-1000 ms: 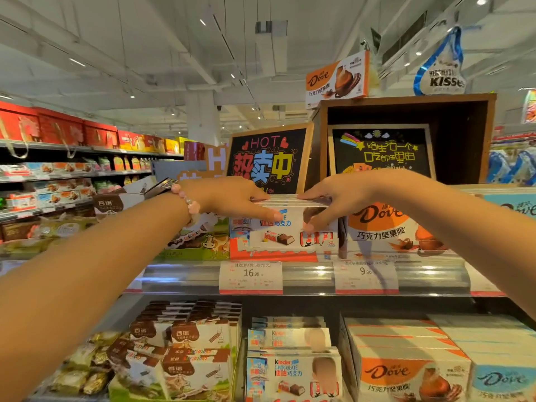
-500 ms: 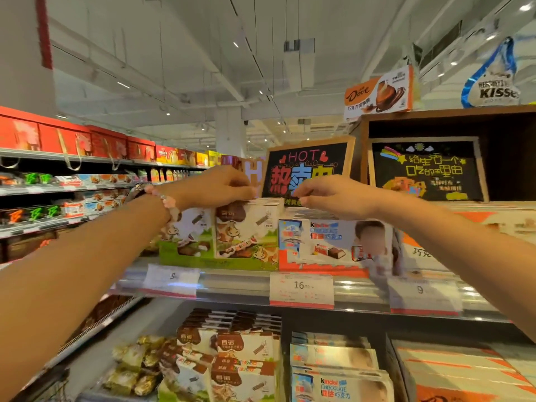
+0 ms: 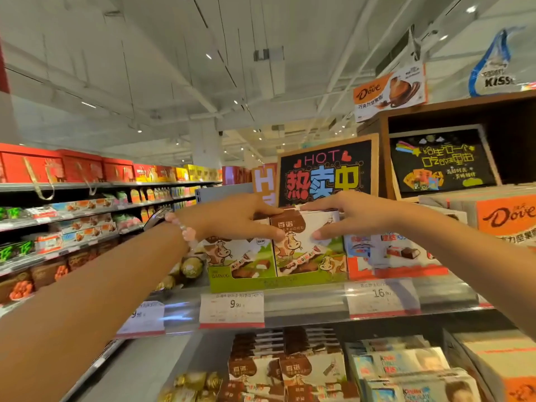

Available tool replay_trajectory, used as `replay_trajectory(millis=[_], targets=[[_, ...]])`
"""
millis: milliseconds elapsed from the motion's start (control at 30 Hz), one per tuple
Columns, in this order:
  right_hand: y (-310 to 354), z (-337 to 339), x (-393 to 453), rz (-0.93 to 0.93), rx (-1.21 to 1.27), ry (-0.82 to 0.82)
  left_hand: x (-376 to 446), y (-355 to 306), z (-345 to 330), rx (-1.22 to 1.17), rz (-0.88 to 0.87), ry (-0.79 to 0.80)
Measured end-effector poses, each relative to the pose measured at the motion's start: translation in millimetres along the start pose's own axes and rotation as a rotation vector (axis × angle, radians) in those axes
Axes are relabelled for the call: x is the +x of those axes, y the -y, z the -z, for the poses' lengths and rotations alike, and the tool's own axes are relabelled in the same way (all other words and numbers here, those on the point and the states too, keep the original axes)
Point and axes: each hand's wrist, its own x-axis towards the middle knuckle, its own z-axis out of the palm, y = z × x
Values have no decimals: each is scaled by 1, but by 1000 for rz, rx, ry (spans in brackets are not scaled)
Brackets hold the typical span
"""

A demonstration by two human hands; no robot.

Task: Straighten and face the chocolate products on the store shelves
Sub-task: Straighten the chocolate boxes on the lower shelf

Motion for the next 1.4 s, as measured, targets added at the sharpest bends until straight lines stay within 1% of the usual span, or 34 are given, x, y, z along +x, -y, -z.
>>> replay_trajectory(millis=[100, 133, 167, 233, 267, 300, 333, 400, 467, 567, 633, 700, 767, 833, 933, 1067, 1133, 1233, 1333, 1400], targets=[[4, 2, 0, -33, 24, 12, -1, 5, -2, 29, -41, 20], [5, 1, 0, -41, 33, 20, -4, 7, -2, -5, -66, 9], [6, 1, -1, -43, 39, 25, -7, 10, -2, -67, -69, -35], [6, 0, -1, -47, 41, 25, -12, 18, 1, -172, -37, -227], [6, 1, -2, -49, 41, 24, -13, 26, 3, -186, -17, -321], [6, 1, -2, -48, 39, 24, -15, 34, 8, -181, 8, -373], [6, 2, -2, -46, 35, 27, -17, 41, 12, -162, 35, -370], [6, 2, -2, -49, 26, 39, -20, 54, 18, -146, 73, -290], [6, 2, -2, -50, 39, 50, -22, 60, 18, -198, 73, -249], [5, 2, -2, -45, 65, 53, -19, 64, 15, -225, 70, -292], [4, 2, -2, -42, 73, 57, -17, 64, 14, -229, 37, -298], [4, 3, -1, -41, 103, 63, -18, 62, 14, -282, 5, -223], [3, 3, -1, -37, 127, 70, -20, 62, 14, -375, 24, -112], [3, 2, -1, -33, 134, 75, -20, 61, 15, -394, 36, -57], [2, 2, -1, -38, 138, 72, -17, 57, 16, -319, 28, -102], [2, 3, -1, -34, 120, 68, -13, 52, 19, -285, 56, -70], [2, 3, -1, -36, 122, 72, -11, 51, 20, -275, 38, -80], [2, 2, 0, -41, 123, 69, -12, 47, 19, -250, 18, -122], [-1, 2, 0, -40, 125, 74, -16, 42, 29, -269, -23, -210], [-1, 2, 0, -40, 135, 78, -19, 38, 39, -267, -36, -195]])
